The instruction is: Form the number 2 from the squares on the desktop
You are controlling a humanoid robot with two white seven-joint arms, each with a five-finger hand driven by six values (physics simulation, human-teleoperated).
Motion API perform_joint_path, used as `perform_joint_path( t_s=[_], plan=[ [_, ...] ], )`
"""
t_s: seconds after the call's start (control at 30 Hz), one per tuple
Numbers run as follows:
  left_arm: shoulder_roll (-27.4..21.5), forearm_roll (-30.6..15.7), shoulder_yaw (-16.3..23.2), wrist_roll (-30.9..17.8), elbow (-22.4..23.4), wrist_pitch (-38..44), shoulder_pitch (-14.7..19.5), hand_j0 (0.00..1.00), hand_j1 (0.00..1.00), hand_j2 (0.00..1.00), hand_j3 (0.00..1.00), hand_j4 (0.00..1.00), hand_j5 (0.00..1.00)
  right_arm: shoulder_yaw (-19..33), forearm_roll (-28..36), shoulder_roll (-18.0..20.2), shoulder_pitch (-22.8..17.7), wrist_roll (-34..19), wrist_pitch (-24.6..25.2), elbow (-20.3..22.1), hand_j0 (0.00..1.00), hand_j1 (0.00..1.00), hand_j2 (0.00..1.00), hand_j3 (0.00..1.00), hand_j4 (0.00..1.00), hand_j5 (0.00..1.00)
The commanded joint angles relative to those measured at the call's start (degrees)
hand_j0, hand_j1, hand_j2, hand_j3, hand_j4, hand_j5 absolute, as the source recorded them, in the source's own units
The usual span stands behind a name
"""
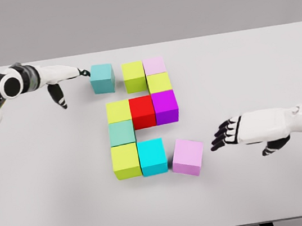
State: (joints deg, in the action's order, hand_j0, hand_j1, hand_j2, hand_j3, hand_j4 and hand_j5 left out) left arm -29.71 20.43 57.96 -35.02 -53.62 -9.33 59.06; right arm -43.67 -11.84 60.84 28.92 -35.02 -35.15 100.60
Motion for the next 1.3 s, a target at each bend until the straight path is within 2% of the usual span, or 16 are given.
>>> perform_joint_path(
  t_s=[0.0,0.37,0.57,0.7,1.27],
  plan=[
    [0.4,0.0,0.1,0.0,-0.3,-0.1,0.0,1.0,1.0,1.0,1.0,1.0,1.0,-1.0,0.0,-0.2,0.0,0.0,0.1,0.1,1.0,1.0,1.0,1.0,1.0,1.0],
    [0.7,0.0,0.1,0.0,-0.7,-0.1,-0.1,1.0,1.0,1.0,1.0,1.0,1.0,-2.6,-0.8,-2.0,0.4,0.0,0.1,0.0,1.0,1.0,1.0,1.0,1.0,1.0],
    [-1.5,-0.4,-0.1,0.0,-1.0,-0.7,0.7,1.0,1.0,1.0,1.0,1.0,1.0,-2.5,-0.8,-3.0,1.2,0.0,0.1,0.0,1.0,1.0,1.0,1.0,1.0,1.0],
    [-4.6,-0.7,-0.2,0.0,-6.8,-0.6,0.4,1.0,1.0,1.0,1.0,1.0,1.0,-2.6,-0.7,-4.2,1.8,0.0,0.1,0.0,1.0,1.0,1.0,1.0,1.0,1.0],
    [-5.1,-0.6,0.4,0.0,-9.8,-0.8,-1.0,1.0,1.0,1.0,1.0,1.0,1.0,-2.6,-1.9,-6.2,3.8,0.0,0.1,-2.1,1.0,1.0,1.0,1.0,1.0,1.0]
  ],
)
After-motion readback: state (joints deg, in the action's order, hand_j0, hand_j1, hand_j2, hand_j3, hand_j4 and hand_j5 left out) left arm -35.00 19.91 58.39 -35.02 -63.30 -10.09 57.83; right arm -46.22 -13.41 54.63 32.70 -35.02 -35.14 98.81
